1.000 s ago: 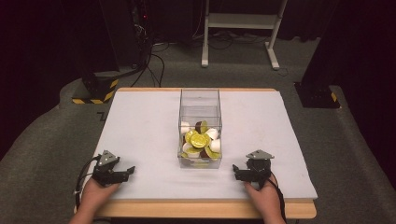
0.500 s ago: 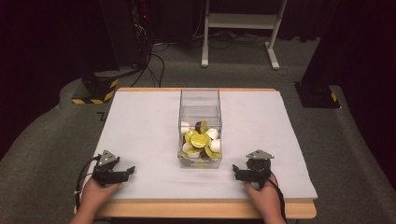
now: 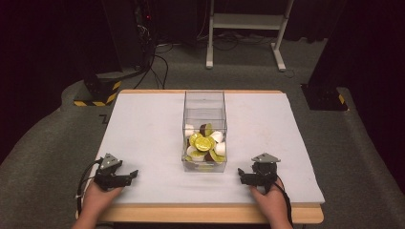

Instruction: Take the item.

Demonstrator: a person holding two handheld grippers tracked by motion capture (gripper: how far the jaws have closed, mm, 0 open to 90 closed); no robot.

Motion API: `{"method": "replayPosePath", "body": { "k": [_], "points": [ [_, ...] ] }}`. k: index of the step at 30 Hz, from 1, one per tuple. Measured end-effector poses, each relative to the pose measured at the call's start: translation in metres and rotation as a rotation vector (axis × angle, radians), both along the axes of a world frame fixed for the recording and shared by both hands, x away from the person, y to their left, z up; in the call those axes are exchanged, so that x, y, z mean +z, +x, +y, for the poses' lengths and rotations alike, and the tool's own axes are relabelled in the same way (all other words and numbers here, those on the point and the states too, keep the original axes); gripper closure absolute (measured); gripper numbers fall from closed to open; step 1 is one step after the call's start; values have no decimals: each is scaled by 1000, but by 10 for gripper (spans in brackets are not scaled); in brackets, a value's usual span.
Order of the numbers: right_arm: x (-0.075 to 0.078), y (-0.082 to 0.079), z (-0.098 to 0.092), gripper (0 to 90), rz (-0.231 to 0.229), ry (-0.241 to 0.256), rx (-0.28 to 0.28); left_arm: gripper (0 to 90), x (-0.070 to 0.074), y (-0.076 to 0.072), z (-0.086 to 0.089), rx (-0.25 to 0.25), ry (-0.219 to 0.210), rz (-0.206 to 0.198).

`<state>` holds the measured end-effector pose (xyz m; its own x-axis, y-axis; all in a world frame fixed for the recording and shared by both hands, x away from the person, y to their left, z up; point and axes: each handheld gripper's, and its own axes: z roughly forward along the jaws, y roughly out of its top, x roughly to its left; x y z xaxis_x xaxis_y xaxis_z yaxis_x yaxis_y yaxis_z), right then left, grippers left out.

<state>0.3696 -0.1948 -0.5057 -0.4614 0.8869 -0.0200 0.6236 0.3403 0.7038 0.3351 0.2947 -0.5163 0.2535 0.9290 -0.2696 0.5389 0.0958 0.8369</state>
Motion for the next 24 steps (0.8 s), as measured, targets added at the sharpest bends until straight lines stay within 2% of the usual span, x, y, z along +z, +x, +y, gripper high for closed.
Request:
{"method": "replayPosePath", "body": {
  "k": [3,5,7,8,9,10,13,16,17,18,24],
  "points": [
    [0,0,0,98,0,0,0,209,1,0,0,4,-22,-3],
    [0,0,0,98,0,0,0,213,2,-1,0,-6,-10,-3],
    [0,0,0,98,0,0,0,216,3,-1,-1,-4,-21,-7],
    [0,0,0,98,0,0,0,216,3,-1,-1,-14,-6,-6],
    [0,0,0,98,0,0,0,215,4,-1,-2,-3,-22,-14],
    [0,0,0,98,0,0,0,214,5,-1,-2,-10,-14,-13],
    [0,0,0,98,0,0,0,210,8,-1,-4,-11,-29,-26],
    [0,0,0,98,0,0,0,210,11,-1,-6,-26,-24,-33],
    [0,0,0,98,0,0,0,210,11,-1,-8,-16,-40,-40],
    [0,0,0,98,0,0,0,210,12,-2,-9,-33,-26,-34],
    [0,0,0,98,0,0,0,210,17,-3,-18,-60,-15,-47]
  ]
}}
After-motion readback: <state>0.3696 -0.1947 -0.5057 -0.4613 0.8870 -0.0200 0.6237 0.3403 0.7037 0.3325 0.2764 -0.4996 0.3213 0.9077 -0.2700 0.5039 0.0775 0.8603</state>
